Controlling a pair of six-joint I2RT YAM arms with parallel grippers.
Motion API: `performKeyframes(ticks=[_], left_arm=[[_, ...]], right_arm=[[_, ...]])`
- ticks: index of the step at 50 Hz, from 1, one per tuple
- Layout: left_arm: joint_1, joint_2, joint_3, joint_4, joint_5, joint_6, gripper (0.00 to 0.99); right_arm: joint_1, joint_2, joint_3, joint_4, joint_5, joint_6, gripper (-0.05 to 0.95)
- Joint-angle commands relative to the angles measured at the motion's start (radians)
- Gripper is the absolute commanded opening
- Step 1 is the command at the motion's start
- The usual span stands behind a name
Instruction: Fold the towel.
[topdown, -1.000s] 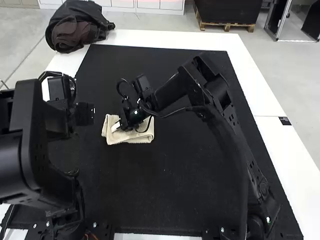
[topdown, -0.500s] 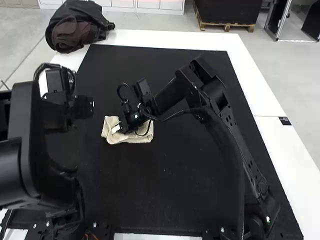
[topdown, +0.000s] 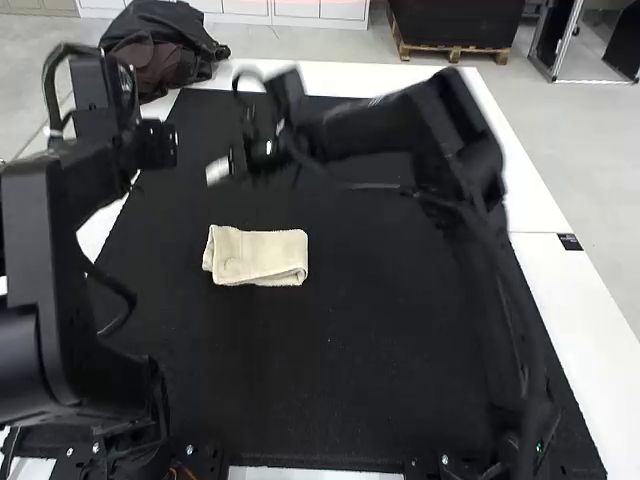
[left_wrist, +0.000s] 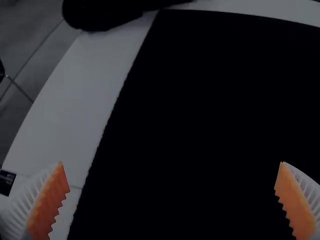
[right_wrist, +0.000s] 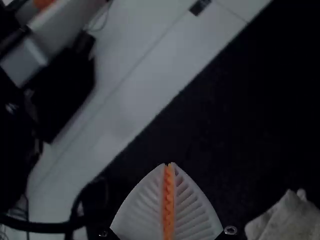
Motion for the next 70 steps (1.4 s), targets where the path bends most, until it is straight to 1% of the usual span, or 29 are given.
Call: performKeyframes(ticks=[1, 4, 5, 6, 8, 9, 11, 14, 15, 16, 23, 26, 29, 31, 34, 37, 41, 45, 47, 51, 56, 64, 70], left_arm=[[0.0, -0.038, 0.081, -0.022, 0.009, -0.015, 0.967], [0.0, -0.047, 0.121, -0.039, 0.01, -0.017, 0.967], [0.0, -0.05, 0.135, -0.046, 0.01, -0.017, 0.967], [0.0, -0.053, 0.142, -0.049, 0.012, -0.017, 0.967], [-0.001, -0.058, 0.169, -0.065, 0.013, -0.019, 0.967], [-0.003, -0.061, 0.179, -0.069, 0.015, -0.022, 0.967], [-0.007, -0.066, 0.201, -0.08, 0.015, -0.031, 0.967], [-0.021, -0.078, 0.239, -0.101, 0.015, -0.035, 0.967], [-0.026, -0.083, 0.248, -0.108, 0.013, -0.037, 0.967], [-0.03, -0.089, 0.257, -0.112, 0.013, -0.038, 0.967], [-0.075, -0.139, 0.33, -0.129, 0.01, -0.045, 0.967], [-0.09, -0.164, 0.356, -0.129, 0.01, -0.049, 0.967], [-0.106, -0.185, 0.382, -0.129, 0.01, -0.068, 0.967], [-0.116, -0.202, 0.397, -0.129, 0.007, -0.072, 0.967], [-0.129, -0.224, 0.412, -0.131, -0.01, -0.086, 0.967], [-0.142, -0.251, 0.415, -0.127, -0.054, -0.086, 0.967], [-0.155, -0.291, 0.417, -0.109, -0.1, -0.084, 0.967], [-0.161, -0.34, 0.417, -0.094, -0.102, -0.08, 0.967], [-0.162, -0.365, 0.415, -0.089, -0.097, -0.078, 0.967], [-0.164, -0.432, 0.412, -0.089, -0.065, -0.081, 0.967], [-0.164, -0.514, 0.389, -0.074, -0.041, -0.088, 0.967], [-0.162, -0.658, 0.32, -0.062, -0.038, -0.095, 0.967], [-0.158, -0.787, 0.227, 0.003, -0.034, -0.095, 0.967]], right_arm=[[-0.035, -0.116, 0.073, -0.048, 0.054, 0.036, -0.01], [-0.052, -0.168, 0.105, -0.076, 0.078, 0.038, 0.13], [-0.058, -0.185, 0.118, -0.087, 0.089, 0.038, 0.2], [-0.061, -0.194, 0.124, -0.093, 0.095, 0.038, 0.23], [-0.075, -0.231, 0.142, -0.116, 0.116, 0.03, 0.36], [-0.081, -0.249, 0.147, -0.121, 0.132, 0.025, 0.41], [-0.093, -0.287, 0.151, -0.136, 0.164, 0.007, 0.55], [-0.114, -0.352, 0.144, -0.15, 0.193, -0.016, 0.84], [-0.119, -0.37, 0.142, -0.156, 0.202, -0.027, 0.89], [-0.127, -0.393, 0.139, -0.164, 0.222, -0.041, 0.92], [-0.176, -0.586, 0.078, -0.18, 0.342, -0.146, 0.92], [-0.203, -0.668, 0.047, -0.176, 0.386, -0.169, 0.92], [-0.242, -0.751, 0.015, -0.17, 0.443, -0.208, 0.92], [-0.271, -0.804, -0.007, -0.167, 0.463, -0.212, 0.92], [-0.323, -0.884, -0.047, -0.167, 0.48, -0.215, 0.92], [-0.383, -0.973, -0.099, -0.167, 0.508, -0.215, 0.92], [-0.45, -1.082, -0.172, -0.148, 0.517, -0.214, 0.92], [-0.516, -1.209, -0.267, -0.113, 0.514, -0.205, 0.92], [-0.539, -1.263, -0.306, -0.101, 0.514, -0.199, 0.92], [-0.582, -1.386, -0.39, -0.078, 0.514, -0.174, 0.92], [-0.621, -1.525, -0.475, -0.048, 0.511, -0.162, 0.92], [-0.69, -1.717, -0.551, -0.045, 0.524, -0.174, 0.92], [-0.736, -1.863, -0.613, -0.047, 0.557, -0.2, 0.92]])
